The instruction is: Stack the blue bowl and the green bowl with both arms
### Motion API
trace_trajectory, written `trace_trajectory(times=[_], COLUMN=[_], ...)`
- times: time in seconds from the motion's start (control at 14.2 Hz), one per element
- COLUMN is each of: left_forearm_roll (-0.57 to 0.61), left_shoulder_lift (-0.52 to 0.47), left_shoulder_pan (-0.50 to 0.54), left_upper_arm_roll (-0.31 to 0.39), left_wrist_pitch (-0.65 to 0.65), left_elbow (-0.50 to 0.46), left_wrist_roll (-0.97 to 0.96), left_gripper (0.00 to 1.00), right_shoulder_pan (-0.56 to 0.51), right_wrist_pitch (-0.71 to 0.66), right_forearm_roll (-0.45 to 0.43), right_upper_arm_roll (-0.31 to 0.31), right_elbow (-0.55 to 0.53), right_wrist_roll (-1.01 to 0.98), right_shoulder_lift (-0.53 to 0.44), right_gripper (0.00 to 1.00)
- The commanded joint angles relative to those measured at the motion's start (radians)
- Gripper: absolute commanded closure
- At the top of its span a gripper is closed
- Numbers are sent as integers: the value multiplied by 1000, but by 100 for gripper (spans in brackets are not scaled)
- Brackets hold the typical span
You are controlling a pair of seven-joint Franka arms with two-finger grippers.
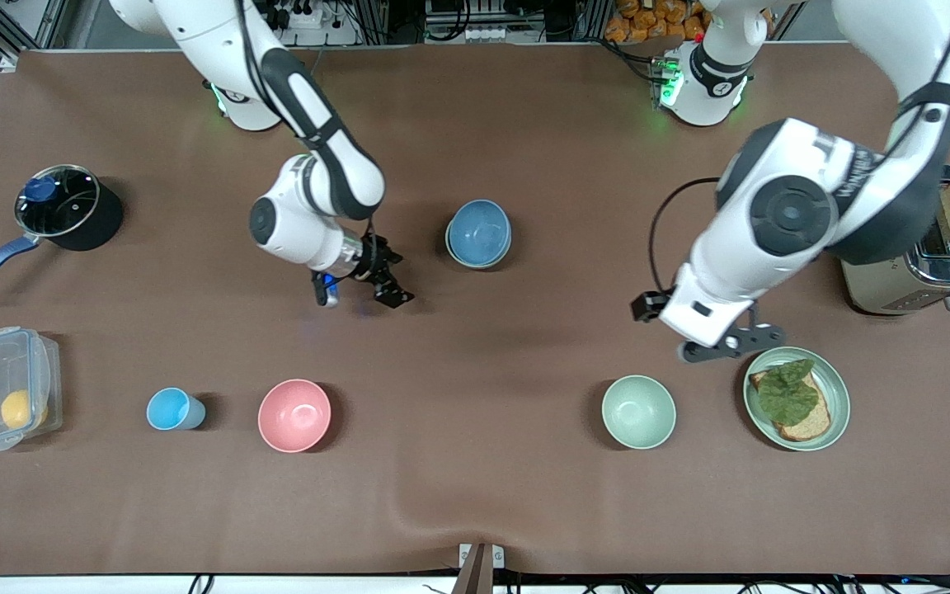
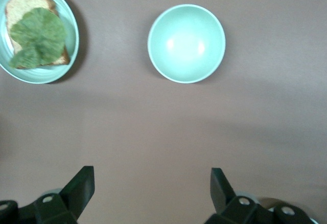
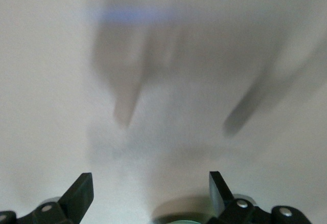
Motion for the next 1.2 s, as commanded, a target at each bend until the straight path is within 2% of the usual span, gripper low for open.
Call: trace_trajectory(times=[0.0, 0.07, 0.28, 0.35, 0.42, 0.63, 0.77, 0.92, 1.13], left_forearm_roll=[-12, -49, -225, -247, -253, -255, -256, -265, -282], left_shoulder_lift=[-87, -123, -238, -278, -318, -416, -434, -435, -461], left_shoulder_pan=[70, 47, -184, -237, -263, -288, -289, -304, -375], left_upper_arm_roll=[7, 81, 419, 490, 522, 561, 567, 601, 714], left_wrist_pitch=[-40, -68, -89, -90, -90, -80, -88, -87, -90], left_elbow=[-6, -7, -51, -90, -132, -232, -239, -231, -216], left_wrist_roll=[148, 203, 311, 322, 328, 343, 415, 467, 539], left_gripper=[0, 0, 0, 0, 0, 0, 0, 0, 0], right_shoulder_pan=[-6, -5, -8, -11, -13, -25, -100, -173, -253], right_wrist_pitch=[-157, -214, -392, -458, -522, -760, -855, -917, -984], right_forearm_roll=[-106, -162, -310, -356, -404, -528, -613, -628, -712], right_upper_arm_roll=[-95, -138, -240, -266, -298, -367, -358, -353, -352], right_elbow=[-12, -10, 72, 109, 146, 269, 313, 349, 402], right_wrist_roll=[-1, -1, -1, -1, -2, -10, -45, -160, -335], right_shoulder_lift=[-79, -98, -112, -112, -113, -121, -164, -197, -237], right_gripper=[0, 0, 0, 0, 0, 0, 0, 0, 0])
